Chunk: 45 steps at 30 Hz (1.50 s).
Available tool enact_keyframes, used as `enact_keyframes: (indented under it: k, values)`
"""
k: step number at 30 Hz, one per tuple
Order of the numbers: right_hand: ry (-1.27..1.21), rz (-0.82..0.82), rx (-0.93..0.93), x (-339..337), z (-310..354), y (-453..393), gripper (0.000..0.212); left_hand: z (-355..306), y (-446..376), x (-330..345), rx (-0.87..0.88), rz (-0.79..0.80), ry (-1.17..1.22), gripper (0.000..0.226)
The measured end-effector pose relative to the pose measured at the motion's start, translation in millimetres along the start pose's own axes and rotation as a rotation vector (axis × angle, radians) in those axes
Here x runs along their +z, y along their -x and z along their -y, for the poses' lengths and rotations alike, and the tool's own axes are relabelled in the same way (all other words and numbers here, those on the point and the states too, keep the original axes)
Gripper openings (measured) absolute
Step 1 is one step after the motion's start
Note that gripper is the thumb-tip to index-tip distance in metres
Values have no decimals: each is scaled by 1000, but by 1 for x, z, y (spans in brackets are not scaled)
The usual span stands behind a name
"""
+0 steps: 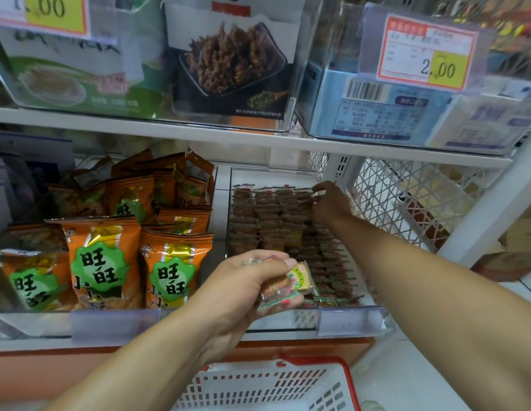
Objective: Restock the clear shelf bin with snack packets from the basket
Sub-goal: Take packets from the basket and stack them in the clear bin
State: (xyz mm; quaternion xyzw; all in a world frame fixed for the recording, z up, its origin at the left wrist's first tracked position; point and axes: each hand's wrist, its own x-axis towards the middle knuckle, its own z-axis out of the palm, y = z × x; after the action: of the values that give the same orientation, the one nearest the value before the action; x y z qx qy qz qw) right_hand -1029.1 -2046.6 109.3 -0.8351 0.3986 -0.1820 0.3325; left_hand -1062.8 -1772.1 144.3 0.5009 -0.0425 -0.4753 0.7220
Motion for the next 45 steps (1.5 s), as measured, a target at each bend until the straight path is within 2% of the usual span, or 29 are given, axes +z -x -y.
enact_keyframes:
  k: [2,4,7,9,11,13,14,15,16,18,19,21,23,24,27,29,31,34,38,40,41,43,45]
  values:
    - [9,13,-21,3,-1,0,41,0,-2,-2,-7,8,16,9]
    - [12,19,-31,2,0,1,39,0,-4,-4,-9,16,46,17]
    - [41,32,-44,-8,2,10,54,-1,-5,-6,-4,30,124,21]
    - [34,14,-123,-21,11,27,58,-2,-4,-7,13,43,169,21]
    - [-54,-16,-253,-35,26,54,41,-2,-2,-6,41,62,203,21]
    - [-82,38,-290,-50,38,92,14,-1,1,-5,77,82,239,33]
    - [-83,141,-286,-58,42,114,21,-1,3,-5,94,95,250,40]
    - [-123,282,-251,-64,42,134,33,0,5,-5,106,107,252,44]
    - [-192,428,-203,-67,40,154,37,0,8,-5,114,122,249,45]
    - [-404,594,-126,-69,33,182,27,2,13,-5,114,149,228,42]
    - [-496,580,-98,-69,31,191,25,3,16,-6,108,159,208,41]
    - [-625,442,-66,-72,28,200,28,7,19,-7,117,152,144,39]
    - [-750,301,-40,-79,25,203,32,11,19,-9,159,88,80,33]
    - [-830,303,-20,-83,22,204,35,13,20,-9,178,42,55,29]
    - [-1066,555,141,-81,18,214,44,19,19,-10,239,-45,-25,37]
    - [-1088,710,246,-69,18,221,42,21,19,-9,288,-62,-79,48]
    - [-1077,760,290,-57,18,223,41,20,20,-7,305,-56,-107,48]
    - [-1053,770,300,-51,16,220,38,17,22,-5,234,-21,-67,39]
    - [-957,798,270,-54,14,215,35,14,27,-8,75,62,104,49]
    - [-960,732,197,-57,12,211,43,12,29,-10,61,74,130,47]
    - [-903,636,72,-59,10,210,41,10,29,-12,60,73,132,46]
    - [-587,345,-329,-65,4,206,29,7,31,-14,57,77,107,49]
    - [-277,218,-696,-68,0,205,21,6,33,-14,51,97,63,46]
